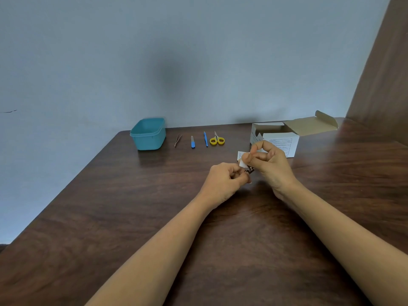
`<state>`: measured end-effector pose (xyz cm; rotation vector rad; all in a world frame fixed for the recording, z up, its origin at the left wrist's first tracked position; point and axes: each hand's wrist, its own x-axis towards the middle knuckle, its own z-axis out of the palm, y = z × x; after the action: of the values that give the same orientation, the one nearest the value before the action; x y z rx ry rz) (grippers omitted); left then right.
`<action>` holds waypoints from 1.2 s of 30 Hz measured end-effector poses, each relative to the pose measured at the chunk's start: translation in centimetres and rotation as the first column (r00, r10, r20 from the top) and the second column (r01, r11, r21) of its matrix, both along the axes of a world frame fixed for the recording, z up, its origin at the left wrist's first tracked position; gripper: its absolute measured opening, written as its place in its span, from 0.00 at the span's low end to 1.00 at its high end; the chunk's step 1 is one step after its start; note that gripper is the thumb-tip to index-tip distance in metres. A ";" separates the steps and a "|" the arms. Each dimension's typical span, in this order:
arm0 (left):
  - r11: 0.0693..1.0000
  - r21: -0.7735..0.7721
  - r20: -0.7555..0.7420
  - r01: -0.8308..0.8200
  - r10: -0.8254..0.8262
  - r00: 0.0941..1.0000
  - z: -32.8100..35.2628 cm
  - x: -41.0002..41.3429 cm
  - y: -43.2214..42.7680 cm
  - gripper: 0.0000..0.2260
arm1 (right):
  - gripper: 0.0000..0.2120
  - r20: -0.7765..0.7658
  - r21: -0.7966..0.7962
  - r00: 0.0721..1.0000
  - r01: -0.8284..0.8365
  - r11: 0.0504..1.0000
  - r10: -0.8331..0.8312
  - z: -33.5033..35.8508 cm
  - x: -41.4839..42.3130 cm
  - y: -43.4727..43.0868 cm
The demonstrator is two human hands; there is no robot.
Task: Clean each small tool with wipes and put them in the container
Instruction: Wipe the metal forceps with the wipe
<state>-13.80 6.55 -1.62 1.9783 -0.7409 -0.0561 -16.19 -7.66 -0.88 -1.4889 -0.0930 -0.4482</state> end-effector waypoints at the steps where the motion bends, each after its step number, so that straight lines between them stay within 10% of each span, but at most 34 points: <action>1: 1.000 -0.002 -0.002 0.000 0.000 1.000 0.0 0.0 0.0 0.07 | 0.11 0.002 0.004 1.000 0.002 1.000 -0.002 0.1 0.0 0.0; 22: 0.999 0.040 0.047 0.026 -0.028 0.998 -0.1 0.0 0.0 0.06 | 0.04 -0.007 -0.020 0.999 0.038 0.999 -0.038 0.2 -0.2 0.4; 36: 0.996 -0.085 0.002 0.028 -0.028 1.000 -0.4 0.1 -0.3 0.08 | 0.07 -0.079 0.238 0.981 0.192 0.952 -0.178 0.3 -0.1 0.0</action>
<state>-13.71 6.27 -2.03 1.8872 -0.7599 -0.0402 -16.30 -7.63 -0.61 -1.2696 0.1443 -0.5476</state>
